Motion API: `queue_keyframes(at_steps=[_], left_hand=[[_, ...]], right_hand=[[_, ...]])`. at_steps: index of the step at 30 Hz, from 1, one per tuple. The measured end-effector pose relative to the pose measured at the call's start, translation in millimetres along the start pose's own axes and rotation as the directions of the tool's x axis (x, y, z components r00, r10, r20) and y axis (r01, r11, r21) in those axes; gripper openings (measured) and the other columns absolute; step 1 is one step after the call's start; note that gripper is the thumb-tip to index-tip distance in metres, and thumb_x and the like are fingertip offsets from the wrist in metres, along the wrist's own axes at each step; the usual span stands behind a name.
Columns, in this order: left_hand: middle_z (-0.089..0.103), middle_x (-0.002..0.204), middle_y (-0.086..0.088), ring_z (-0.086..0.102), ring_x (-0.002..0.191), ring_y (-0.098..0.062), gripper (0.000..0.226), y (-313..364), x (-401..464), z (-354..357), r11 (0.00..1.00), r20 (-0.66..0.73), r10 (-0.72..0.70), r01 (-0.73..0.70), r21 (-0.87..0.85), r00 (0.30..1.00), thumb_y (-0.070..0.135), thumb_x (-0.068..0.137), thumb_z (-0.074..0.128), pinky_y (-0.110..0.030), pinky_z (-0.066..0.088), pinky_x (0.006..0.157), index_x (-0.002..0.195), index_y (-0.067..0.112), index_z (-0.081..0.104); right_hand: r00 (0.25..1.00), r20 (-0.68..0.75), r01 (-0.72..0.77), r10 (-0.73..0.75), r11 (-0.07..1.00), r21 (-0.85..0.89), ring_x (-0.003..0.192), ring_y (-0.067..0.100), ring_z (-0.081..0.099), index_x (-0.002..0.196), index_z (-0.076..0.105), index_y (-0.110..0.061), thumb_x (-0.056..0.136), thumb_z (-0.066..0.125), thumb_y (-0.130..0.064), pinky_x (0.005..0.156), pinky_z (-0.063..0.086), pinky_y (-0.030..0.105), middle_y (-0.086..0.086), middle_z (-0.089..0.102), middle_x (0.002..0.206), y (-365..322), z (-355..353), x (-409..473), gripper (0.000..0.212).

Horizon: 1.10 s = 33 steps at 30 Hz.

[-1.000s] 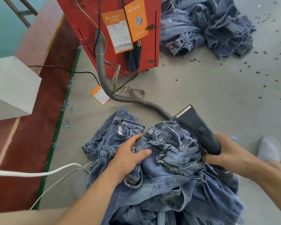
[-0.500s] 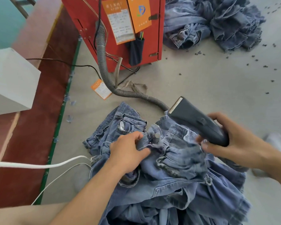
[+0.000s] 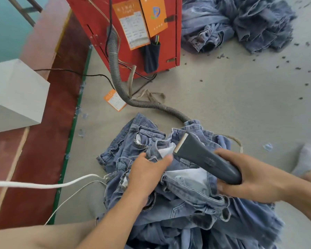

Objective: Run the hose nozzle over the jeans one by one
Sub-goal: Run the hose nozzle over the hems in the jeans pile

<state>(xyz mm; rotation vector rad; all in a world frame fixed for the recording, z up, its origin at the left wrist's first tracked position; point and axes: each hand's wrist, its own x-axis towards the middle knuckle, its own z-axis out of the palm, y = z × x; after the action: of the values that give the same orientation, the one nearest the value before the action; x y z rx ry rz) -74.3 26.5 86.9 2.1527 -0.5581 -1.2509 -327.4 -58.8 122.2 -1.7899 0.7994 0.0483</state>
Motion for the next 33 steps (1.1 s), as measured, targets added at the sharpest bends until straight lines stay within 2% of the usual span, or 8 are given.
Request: queue_keyframes(at_steps=[2, 6, 9, 14, 20, 25, 28, 33], left_hand=[[0.068, 0.109, 0.003, 0.065, 0.095, -0.014, 0.039, -7.2, 1.7, -2.5, 0.998, 0.008, 0.034, -0.035, 0.059, 0.999, 0.039, 0.073, 0.077, -0.039, 0.054, 0.074, 0.103, 0.035, 0.053], [0.059, 0.116, 0.008, 0.058, 0.111, -0.017, 0.027, -19.3, 4.3, -16.8, 0.943, -0.135, 0.248, -0.207, 0.26, 0.959, 0.028, 0.088, 0.074, -0.039, 0.051, 0.096, 0.104, 0.04, 0.055], [0.079, 0.095, 0.008, 0.073, 0.095, -0.011, 0.021, -25.6, 1.4, -22.1, 0.975, -0.082, 0.199, -0.205, -0.079, 0.977, 0.015, 0.09, 0.078, -0.032, 0.057, 0.09, 0.097, 0.033, 0.072], [0.079, 0.093, -0.009, 0.076, 0.081, -0.017, 0.027, -29.3, 3.6, -17.3, 0.733, 0.161, -0.053, 0.147, -0.664, 0.986, -0.008, 0.091, 0.065, -0.028, 0.062, 0.071, 0.113, 0.006, 0.069], [0.078, 0.101, -0.011, 0.076, 0.085, -0.015, 0.033, -27.9, 7.1, -19.6, 0.681, 0.238, -0.008, 0.179, -0.71, 0.971, -0.015, 0.09, 0.059, -0.024, 0.062, 0.073, 0.116, 0.004, 0.07], [0.078, 0.107, -0.012, 0.075, 0.094, -0.017, 0.034, -27.5, 10.1, -18.7, 0.676, 0.253, 0.015, 0.176, -0.716, 0.967, -0.016, 0.088, 0.061, -0.026, 0.062, 0.082, 0.111, 0.006, 0.073], [0.078, 0.108, -0.011, 0.074, 0.095, -0.017, 0.035, -27.6, 10.8, -18.6, 0.678, 0.257, 0.017, 0.178, -0.713, 0.966, -0.017, 0.09, 0.058, -0.028, 0.062, 0.086, 0.112, 0.007, 0.072], [0.079, 0.104, -0.007, 0.076, 0.091, -0.013, 0.037, -28.6, 10.8, -20.1, 0.683, 0.267, 0.021, 0.181, -0.707, 0.964, -0.018, 0.091, 0.056, -0.024, 0.062, 0.078, 0.11, 0.008, 0.074]], right_hand=[[1.0, -0.007, -0.007, 0.007, 1.0, 0.001, 0.06, 0.014, 0.057, 0.117, 0.053, -0.042, 0.09, 0.076, -0.017, 0.057, 0.047, 0.029, 0.003, 0.062, 0.083, -1.1, -1.3, 0.3, 0.043], [0.999, -0.032, -0.023, 0.024, 1.0, 0.009, 0.069, 0.028, 0.063, 0.117, 0.053, -0.042, 0.09, 0.077, -0.019, 0.067, 0.053, 0.051, 0.003, 0.068, 0.086, -4.5, -2.3, 1.9, 0.042], [0.999, -0.033, -0.027, 0.028, 0.999, 0.021, 0.08, 0.027, 0.071, 0.12, 0.052, -0.042, 0.091, 0.076, -0.019, 0.075, 0.056, 0.055, 0.0, 0.075, 0.095, -8.8, -2.2, 2.0, 0.044], [1.0, 0.006, -0.019, 0.019, 1.0, -0.018, 0.084, 0.015, 0.075, 0.121, 0.039, -0.049, 0.095, 0.073, -0.023, 0.077, 0.06, 0.04, -0.011, 0.076, 0.104, -11.7, -1.8, 2.0, 0.05], [0.954, -0.241, 0.114, -0.177, 0.96, -0.255, 0.087, -0.014, 0.064, 0.115, 0.043, -0.067, 0.08, 0.071, -0.066, 0.073, 0.044, 0.0, -0.043, 0.059, 0.11, -11.3, 1.7, 10.6, 0.046], [0.929, -0.275, 0.135, -0.249, 0.917, -0.375, 0.082, -0.013, 0.062, 0.122, 0.04, -0.079, 0.086, 0.063, -0.065, 0.074, 0.045, 0.004, -0.041, 0.061, 0.103, -18.1, -10.6, 13.7, 0.045], [0.947, -0.258, 0.077, -0.192, 0.914, -0.398, 0.074, -0.006, 0.063, 0.117, 0.052, -0.066, 0.085, 0.049, -0.084, 0.072, 0.047, 0.011, -0.033, 0.066, 0.091, -16.5, -20.4, 17.5, 0.037], [0.978, -0.175, 0.033, -0.116, 0.908, -0.417, 0.066, 0.001, 0.064, 0.102, 0.061, -0.049, 0.079, 0.049, -0.082, 0.066, 0.049, 0.018, -0.025, 0.067, 0.076, -8.6, -22.4, 31.5, 0.042]])
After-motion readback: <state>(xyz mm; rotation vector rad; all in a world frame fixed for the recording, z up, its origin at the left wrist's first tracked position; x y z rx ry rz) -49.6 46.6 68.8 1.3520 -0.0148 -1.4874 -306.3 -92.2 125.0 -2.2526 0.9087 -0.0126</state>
